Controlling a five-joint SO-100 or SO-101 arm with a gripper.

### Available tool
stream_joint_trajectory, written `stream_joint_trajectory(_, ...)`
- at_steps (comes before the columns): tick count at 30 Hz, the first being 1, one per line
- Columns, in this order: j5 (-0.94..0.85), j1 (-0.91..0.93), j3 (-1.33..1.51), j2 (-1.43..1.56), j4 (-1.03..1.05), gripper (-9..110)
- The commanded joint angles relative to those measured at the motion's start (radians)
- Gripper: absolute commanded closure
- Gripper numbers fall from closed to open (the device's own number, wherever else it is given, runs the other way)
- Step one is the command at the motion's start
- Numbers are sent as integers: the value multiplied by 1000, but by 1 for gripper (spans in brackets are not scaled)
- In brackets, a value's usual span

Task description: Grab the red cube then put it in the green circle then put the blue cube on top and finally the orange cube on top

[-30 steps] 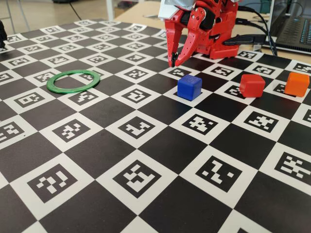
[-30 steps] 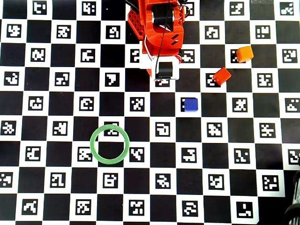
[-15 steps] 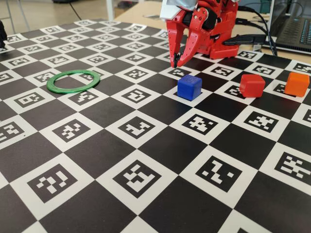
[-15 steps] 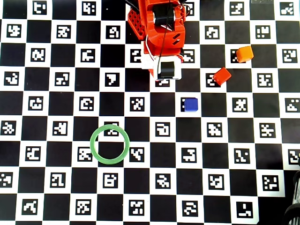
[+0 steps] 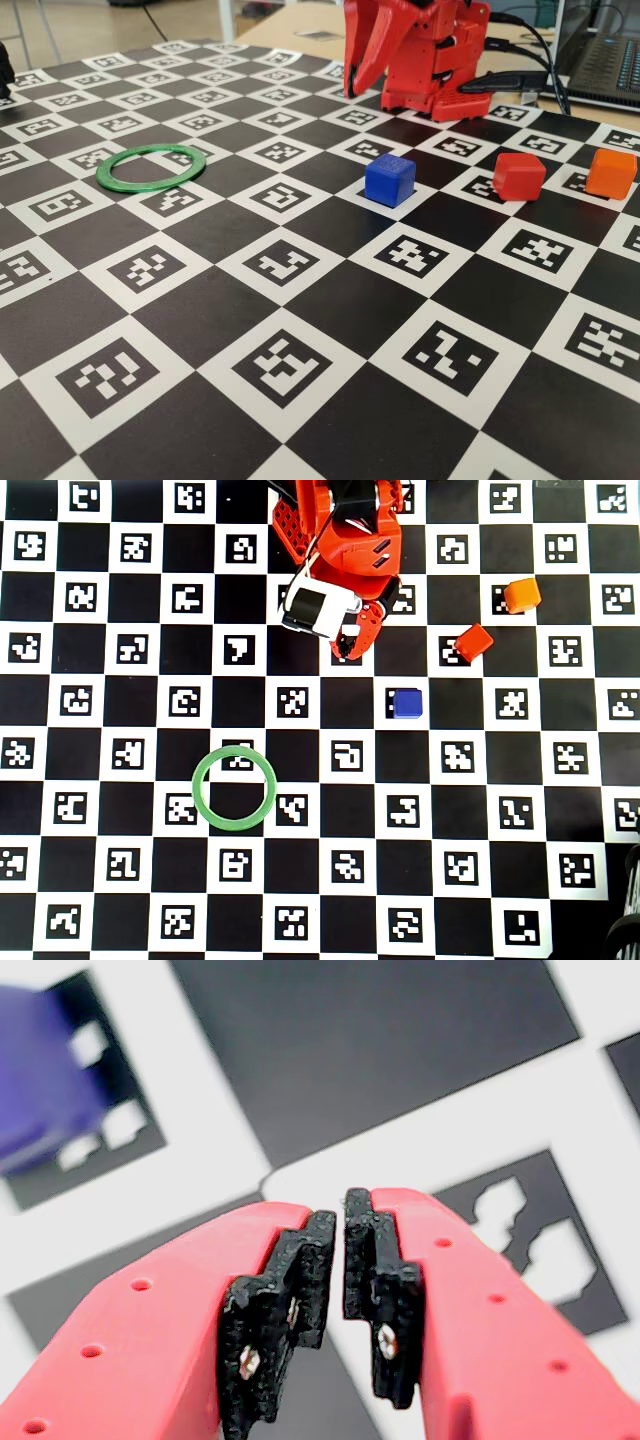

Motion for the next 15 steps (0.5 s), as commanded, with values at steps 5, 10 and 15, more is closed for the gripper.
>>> stream_joint_trajectory(5, 374, -57, -445, -290, 161, 108)
stream_joint_trajectory(10, 546, -54, -655, -430, 287, 105)
stream_joint_trajectory(15, 715, -71, -831, -538, 407, 101)
